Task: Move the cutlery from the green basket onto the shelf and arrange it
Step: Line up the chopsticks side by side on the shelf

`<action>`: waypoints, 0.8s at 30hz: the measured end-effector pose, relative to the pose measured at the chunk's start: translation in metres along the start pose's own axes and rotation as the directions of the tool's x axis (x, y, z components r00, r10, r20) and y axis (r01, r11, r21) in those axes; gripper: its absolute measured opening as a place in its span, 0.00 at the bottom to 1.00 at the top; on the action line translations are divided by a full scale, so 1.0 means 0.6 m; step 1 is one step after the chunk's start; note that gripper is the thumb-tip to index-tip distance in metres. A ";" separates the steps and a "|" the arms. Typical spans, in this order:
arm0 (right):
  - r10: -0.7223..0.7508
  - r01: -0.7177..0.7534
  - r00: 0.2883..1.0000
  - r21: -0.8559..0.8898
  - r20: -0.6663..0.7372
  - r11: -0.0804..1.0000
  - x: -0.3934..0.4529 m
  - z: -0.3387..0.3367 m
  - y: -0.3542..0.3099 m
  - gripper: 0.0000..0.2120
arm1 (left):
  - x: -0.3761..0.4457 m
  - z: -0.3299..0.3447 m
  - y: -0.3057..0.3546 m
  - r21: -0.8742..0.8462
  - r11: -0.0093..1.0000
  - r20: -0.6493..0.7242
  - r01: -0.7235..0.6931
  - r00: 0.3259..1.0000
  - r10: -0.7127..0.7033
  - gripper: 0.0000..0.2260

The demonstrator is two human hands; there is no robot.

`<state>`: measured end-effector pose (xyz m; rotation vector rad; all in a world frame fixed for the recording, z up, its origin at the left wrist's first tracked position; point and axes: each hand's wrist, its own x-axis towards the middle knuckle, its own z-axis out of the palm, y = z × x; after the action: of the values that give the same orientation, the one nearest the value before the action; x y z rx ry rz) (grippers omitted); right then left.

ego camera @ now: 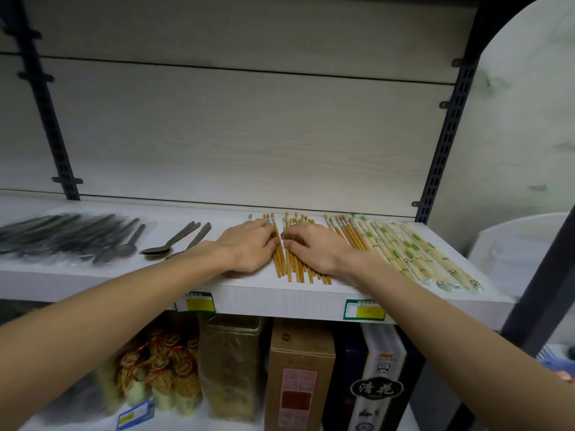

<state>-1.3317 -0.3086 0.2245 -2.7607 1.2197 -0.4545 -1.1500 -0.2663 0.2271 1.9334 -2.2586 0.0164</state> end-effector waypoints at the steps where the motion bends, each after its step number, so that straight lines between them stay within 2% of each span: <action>1: 0.005 -0.005 1.000 -0.003 0.005 1.000 -0.002 0.000 -0.001 0.17 | 0.002 0.003 0.003 -0.033 0.999 0.006 0.005 1.000 -0.004 0.17; 7: 0.062 -0.066 0.997 -0.064 -0.054 0.996 -0.018 -0.002 0.011 0.20 | 0.010 0.020 0.016 -0.060 0.998 -0.045 0.022 0.999 -0.024 0.18; 11: 0.227 -0.232 0.972 -0.137 -0.052 0.963 -0.030 -0.015 0.039 0.27 | 0.020 0.019 0.030 -0.153 0.988 -0.029 0.035 0.999 -0.040 0.18; 14: 0.320 -0.317 0.947 -0.093 0.015 0.944 -0.033 -0.017 0.059 0.29 | 0.027 0.015 0.049 -0.272 0.962 -0.005 0.007 1.000 -0.008 0.19; 19: 0.287 -0.290 0.956 0.044 0.062 0.956 -0.038 -0.028 0.052 0.25 | 0.042 0.019 0.062 -0.344 0.932 -0.018 -0.115 0.993 0.116 0.22; 22: 0.285 -0.285 0.958 0.016 0.027 0.958 -0.035 -0.033 0.055 0.23 | 0.043 0.013 0.063 -0.340 0.932 -0.066 -0.124 0.992 0.108 0.20; 24: 0.322 -0.321 0.946 -0.045 0.019 0.946 -0.032 -0.030 0.068 0.23 | 0.038 0.007 0.063 -0.237 0.968 -0.022 -0.086 0.996 0.083 0.23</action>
<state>-1.3784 -0.3212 0.2290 -2.5171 1.6509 -0.3624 -1.1911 -0.2832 0.2297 1.7104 -2.2179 -0.2217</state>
